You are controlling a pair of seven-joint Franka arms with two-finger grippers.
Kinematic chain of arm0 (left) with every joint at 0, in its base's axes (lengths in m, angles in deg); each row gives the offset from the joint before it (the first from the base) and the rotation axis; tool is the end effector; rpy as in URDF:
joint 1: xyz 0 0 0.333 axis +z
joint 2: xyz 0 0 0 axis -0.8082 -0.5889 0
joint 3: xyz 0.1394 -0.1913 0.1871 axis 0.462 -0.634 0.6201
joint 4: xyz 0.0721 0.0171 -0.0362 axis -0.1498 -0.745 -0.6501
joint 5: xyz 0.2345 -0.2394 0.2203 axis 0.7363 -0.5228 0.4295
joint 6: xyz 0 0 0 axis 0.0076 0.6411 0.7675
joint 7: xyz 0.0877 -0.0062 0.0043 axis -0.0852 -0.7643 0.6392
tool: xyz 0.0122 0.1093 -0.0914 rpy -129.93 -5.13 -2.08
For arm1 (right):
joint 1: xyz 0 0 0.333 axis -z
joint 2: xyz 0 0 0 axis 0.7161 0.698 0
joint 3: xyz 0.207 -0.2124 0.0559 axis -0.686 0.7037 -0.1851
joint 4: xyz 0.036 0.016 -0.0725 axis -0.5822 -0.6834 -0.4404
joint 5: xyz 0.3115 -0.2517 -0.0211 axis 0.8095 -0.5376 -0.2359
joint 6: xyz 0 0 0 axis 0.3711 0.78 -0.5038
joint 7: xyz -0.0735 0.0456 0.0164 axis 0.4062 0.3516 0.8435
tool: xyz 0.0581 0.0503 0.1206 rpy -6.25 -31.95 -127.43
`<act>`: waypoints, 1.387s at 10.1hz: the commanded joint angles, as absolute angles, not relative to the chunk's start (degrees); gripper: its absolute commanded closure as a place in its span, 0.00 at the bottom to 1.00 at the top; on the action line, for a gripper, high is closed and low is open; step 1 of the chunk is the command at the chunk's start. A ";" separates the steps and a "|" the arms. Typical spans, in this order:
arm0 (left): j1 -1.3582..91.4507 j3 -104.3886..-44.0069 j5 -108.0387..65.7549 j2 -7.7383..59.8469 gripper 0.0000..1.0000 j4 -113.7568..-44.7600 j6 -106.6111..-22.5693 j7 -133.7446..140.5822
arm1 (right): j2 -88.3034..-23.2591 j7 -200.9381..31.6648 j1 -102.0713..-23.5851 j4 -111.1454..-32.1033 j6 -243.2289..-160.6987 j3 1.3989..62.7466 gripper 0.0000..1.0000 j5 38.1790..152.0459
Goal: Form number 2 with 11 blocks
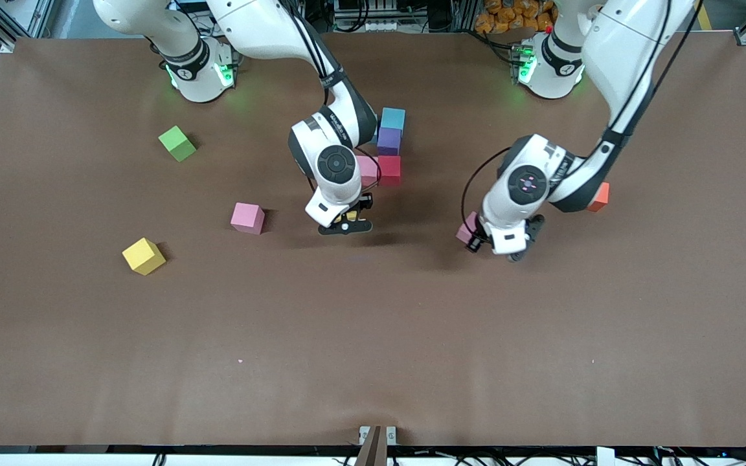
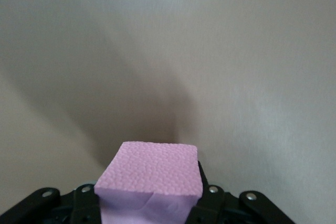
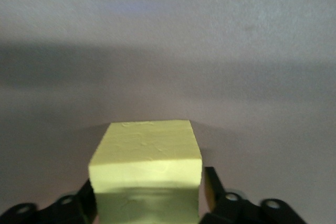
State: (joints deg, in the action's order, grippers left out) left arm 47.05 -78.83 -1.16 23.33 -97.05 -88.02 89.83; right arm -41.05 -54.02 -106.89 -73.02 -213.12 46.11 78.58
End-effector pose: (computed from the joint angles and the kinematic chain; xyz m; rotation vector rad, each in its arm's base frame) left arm 0.5081 -0.2943 0.1533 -2.7578 -1.4875 0.1266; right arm 0.4597 0.4443 0.1421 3.0888 0.1485 -0.2443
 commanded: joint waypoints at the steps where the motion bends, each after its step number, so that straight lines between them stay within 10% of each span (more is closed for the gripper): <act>1: 40.95 -78.55 -1.86 20.67 0.57 -93.82 -87.52 101.40 | -44.08 -53.33 -107.52 -74.64 -213.17 46.75 0.00 79.45; 14: 26.94 -77.93 -1.78 11.17 0.59 -80.36 -87.44 136.00 | -55.87 -58.33 -97.06 -81.22 -202.35 55.18 0.00 75.24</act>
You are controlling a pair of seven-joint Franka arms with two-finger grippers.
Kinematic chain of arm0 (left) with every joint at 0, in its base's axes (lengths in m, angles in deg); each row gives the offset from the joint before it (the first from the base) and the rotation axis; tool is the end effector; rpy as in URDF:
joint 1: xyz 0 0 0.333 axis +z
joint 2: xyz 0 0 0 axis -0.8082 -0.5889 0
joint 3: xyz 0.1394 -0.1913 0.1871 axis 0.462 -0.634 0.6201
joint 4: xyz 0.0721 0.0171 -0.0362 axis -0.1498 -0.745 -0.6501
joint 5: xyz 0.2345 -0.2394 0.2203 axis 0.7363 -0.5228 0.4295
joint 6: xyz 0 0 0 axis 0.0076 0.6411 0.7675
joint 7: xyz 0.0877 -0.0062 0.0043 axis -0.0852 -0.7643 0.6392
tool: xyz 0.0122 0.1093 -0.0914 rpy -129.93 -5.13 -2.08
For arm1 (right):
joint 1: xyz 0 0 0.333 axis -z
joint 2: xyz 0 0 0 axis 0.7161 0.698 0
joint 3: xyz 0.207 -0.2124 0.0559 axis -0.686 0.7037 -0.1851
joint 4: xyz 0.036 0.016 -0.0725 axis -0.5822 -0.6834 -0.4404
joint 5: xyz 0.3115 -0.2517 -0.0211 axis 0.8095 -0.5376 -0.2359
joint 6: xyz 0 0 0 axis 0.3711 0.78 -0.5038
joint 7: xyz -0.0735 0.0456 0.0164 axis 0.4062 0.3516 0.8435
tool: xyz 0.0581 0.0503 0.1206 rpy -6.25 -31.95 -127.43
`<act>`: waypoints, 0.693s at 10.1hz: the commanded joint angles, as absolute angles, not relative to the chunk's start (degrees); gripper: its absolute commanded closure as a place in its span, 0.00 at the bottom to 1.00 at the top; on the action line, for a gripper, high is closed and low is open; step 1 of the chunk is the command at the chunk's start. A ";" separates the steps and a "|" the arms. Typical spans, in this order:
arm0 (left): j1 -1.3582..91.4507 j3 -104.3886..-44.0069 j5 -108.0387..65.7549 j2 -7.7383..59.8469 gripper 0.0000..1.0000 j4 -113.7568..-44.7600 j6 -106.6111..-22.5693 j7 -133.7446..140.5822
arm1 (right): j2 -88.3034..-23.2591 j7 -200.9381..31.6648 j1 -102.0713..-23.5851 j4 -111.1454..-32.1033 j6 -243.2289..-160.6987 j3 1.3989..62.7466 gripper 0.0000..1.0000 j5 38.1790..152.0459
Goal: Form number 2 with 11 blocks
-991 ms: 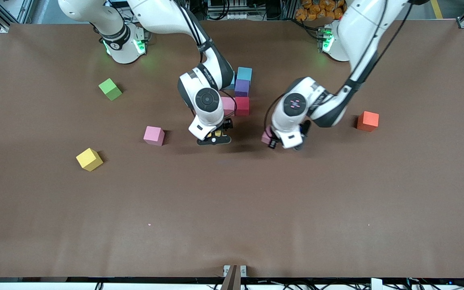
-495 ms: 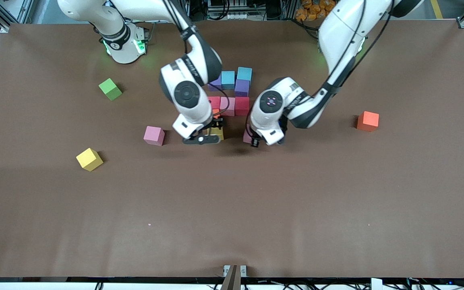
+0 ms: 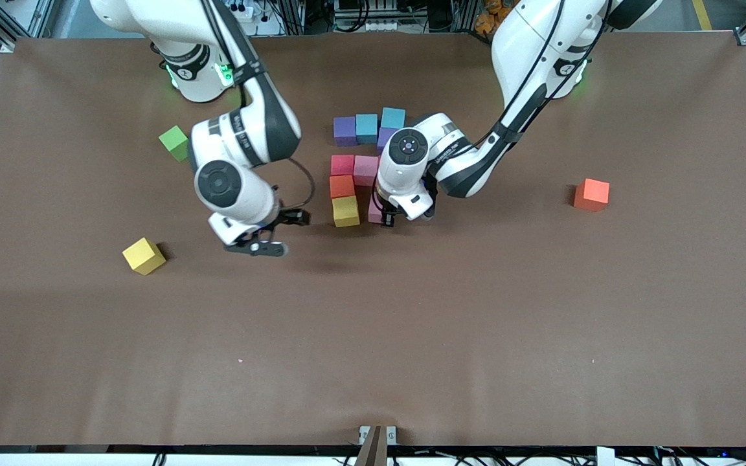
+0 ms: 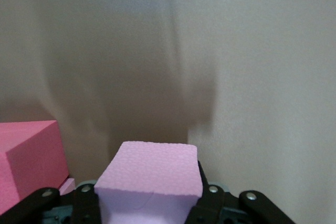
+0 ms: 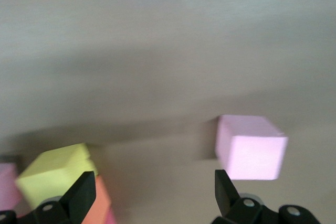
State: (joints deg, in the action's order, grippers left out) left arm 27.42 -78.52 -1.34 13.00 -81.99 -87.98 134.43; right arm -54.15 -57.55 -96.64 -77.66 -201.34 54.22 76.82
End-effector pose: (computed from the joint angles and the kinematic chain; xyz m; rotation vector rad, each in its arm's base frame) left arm 0.4416 -0.4904 0.1502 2.2808 2.0905 -0.1855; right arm 0.5458 0.2761 0.2477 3.1108 -0.1985 -0.3391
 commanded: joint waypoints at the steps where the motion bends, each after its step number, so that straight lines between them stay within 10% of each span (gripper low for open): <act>1: 26.76 -77.85 -1.60 10.72 0.60 -80.36 -87.44 137.40 | -57.08 -58.51 -97.06 -84.28 -204.45 56.15 0.00 75.23; 7: 25.18 -76.97 -1.08 10.10 0.61 -80.27 -88.49 149.27 | -60.44 -63.08 -97.32 -98.44 -217.27 56.86 0.00 74.35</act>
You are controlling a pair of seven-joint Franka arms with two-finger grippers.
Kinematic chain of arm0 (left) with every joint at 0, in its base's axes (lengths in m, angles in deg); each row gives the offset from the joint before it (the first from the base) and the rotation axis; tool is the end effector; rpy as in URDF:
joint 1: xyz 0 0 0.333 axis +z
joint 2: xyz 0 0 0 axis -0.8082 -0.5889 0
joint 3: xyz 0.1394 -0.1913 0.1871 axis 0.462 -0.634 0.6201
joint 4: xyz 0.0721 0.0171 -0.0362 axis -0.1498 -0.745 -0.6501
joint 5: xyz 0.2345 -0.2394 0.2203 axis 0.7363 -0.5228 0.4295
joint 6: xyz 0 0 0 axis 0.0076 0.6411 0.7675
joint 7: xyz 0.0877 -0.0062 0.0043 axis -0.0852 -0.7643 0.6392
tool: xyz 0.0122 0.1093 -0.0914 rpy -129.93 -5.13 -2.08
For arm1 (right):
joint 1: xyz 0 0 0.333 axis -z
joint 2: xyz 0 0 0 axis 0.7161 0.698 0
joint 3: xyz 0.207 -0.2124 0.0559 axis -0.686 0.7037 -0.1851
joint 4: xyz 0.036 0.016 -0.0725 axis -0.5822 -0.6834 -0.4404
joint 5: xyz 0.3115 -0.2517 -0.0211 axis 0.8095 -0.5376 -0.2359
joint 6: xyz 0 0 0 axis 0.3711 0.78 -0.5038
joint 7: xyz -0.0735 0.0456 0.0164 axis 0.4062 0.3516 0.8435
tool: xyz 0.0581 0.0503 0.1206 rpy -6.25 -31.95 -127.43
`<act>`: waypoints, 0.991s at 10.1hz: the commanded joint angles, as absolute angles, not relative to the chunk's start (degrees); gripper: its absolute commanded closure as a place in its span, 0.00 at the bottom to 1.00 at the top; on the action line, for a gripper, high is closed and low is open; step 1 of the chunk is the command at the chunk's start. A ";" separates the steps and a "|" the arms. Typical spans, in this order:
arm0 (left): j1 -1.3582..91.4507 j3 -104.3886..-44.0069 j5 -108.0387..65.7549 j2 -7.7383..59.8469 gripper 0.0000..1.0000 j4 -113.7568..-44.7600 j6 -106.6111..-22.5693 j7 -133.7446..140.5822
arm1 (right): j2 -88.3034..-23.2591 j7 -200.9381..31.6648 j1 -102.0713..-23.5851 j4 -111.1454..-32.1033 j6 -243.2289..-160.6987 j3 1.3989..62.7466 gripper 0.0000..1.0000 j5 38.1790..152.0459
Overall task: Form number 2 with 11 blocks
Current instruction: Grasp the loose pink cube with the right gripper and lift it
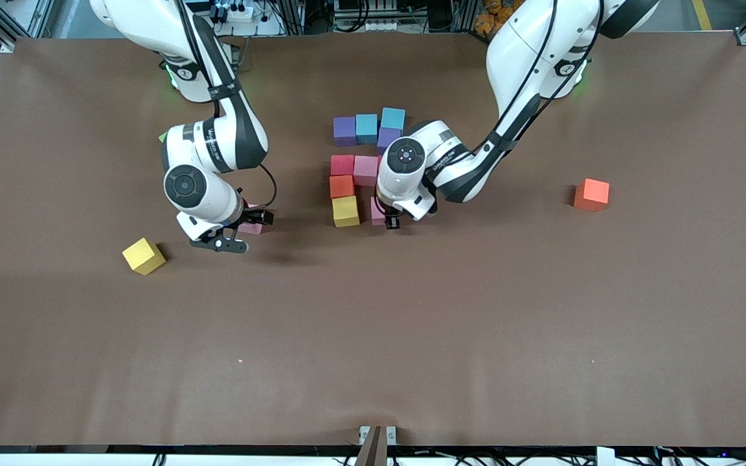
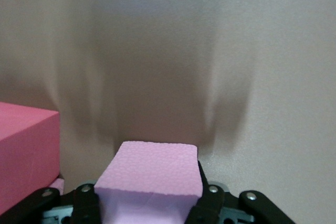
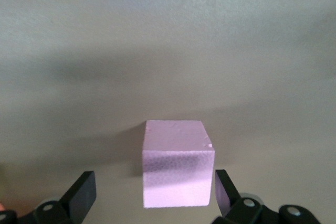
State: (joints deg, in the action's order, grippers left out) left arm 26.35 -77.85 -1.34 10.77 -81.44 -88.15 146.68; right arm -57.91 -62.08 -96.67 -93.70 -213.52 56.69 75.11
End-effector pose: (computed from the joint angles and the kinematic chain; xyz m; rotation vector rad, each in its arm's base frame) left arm 0.4344 -0.4922 0.1286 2.0774 2.3465 -0.1994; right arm 0.5100 0.2032 0.1890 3.0821 -0.2061 -0.3075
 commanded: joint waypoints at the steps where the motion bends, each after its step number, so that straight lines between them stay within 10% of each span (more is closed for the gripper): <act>1: 24.57 -76.97 -1.16 10.10 0.61 -80.27 -88.49 149.46 | -60.18 -63.08 -97.58 -99.42 -219.21 56.77 0.00 74.44; 10: 22.54 -76.97 -1.16 7.65 0.61 -77.11 -88.58 149.28 | -59.47 -62.99 -98.20 -102.77 -222.57 56.59 0.00 74.53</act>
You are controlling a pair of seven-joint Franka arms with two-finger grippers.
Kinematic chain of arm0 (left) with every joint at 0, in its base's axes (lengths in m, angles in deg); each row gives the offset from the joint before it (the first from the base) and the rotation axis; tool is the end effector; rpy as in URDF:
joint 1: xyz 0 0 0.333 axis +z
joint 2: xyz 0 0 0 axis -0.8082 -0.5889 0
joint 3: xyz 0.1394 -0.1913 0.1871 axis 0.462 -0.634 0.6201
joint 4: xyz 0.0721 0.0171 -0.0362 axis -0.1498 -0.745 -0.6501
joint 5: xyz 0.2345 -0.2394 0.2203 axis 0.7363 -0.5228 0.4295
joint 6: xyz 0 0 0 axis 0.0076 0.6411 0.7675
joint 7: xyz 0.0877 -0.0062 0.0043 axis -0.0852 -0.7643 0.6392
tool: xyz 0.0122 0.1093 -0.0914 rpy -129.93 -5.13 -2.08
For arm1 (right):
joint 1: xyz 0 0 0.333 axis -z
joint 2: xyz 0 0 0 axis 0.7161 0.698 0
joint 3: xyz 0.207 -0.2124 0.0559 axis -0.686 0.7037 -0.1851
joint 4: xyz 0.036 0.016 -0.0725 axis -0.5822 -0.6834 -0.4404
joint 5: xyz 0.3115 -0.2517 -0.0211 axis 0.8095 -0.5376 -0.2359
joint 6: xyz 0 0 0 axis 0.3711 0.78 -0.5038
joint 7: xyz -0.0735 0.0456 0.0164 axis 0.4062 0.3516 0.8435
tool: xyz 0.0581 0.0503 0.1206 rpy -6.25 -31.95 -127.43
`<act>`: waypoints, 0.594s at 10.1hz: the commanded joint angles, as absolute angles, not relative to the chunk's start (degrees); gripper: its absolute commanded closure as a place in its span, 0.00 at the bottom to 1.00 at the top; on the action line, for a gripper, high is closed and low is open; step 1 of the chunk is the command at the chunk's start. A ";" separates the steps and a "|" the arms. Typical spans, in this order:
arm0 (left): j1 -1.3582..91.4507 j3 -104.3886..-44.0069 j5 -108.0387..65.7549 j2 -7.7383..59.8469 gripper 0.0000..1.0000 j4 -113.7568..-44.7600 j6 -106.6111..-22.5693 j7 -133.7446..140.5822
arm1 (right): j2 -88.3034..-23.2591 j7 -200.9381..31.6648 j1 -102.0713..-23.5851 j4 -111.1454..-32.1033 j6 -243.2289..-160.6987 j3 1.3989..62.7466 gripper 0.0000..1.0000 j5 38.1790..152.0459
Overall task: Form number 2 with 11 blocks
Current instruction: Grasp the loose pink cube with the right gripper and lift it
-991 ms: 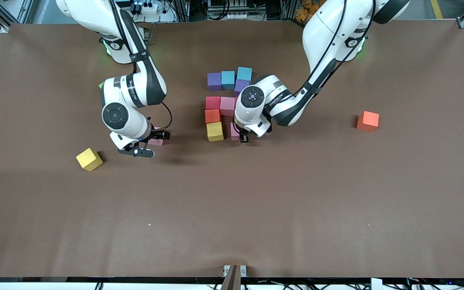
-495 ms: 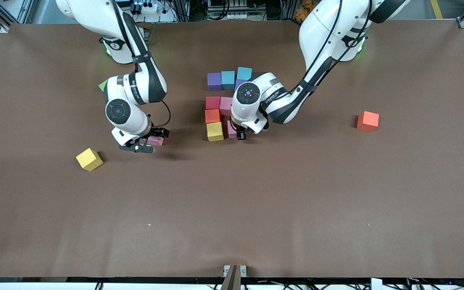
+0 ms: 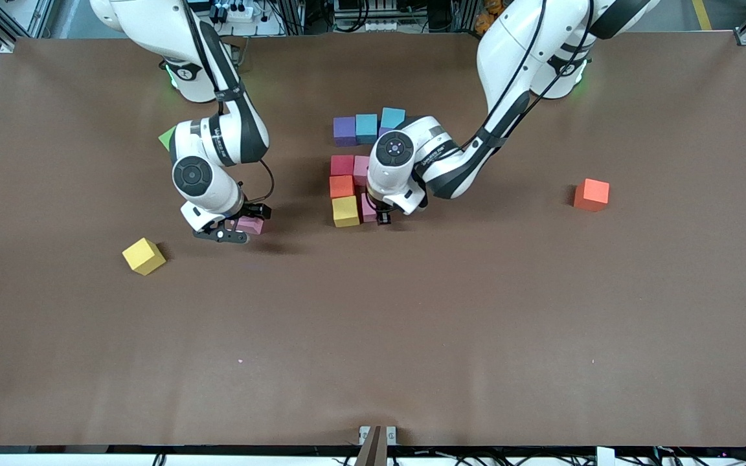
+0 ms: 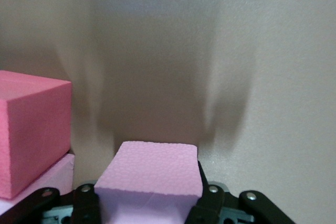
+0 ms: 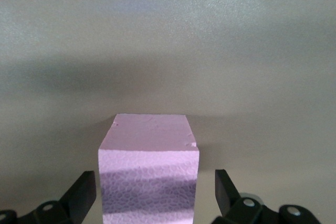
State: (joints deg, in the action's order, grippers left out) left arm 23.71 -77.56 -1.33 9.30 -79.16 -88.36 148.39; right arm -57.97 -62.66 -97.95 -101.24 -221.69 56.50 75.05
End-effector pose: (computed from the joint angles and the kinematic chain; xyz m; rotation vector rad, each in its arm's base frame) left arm 0.4229 -0.5159 0.1279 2.0728 2.3334 -0.2078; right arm 0.4794 0.1900 0.1513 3.0629 -0.1893 -0.2700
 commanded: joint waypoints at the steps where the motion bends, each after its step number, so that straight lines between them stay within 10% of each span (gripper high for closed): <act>1: 22.54 -76.97 -1.16 7.38 0.61 -76.41 -88.58 149.28 | -59.47 -62.99 -98.20 -102.77 -222.92 56.59 0.42 74.53; 2: 22.37 -76.97 -1.08 7.03 0.61 -76.23 -88.58 149.28 | -59.47 -62.99 -98.11 -102.77 -222.93 56.51 0.78 74.70; 3: 22.11 -76.97 -1.16 7.03 0.61 -76.14 -88.58 149.28 | -59.56 -62.99 -98.11 -102.77 -222.93 56.59 0.91 74.79; 6: 21.67 -76.97 -1.16 6.77 0.61 -75.79 -88.58 149.28 | -60.61 -62.82 -98.11 -102.42 -222.31 56.51 0.91 74.97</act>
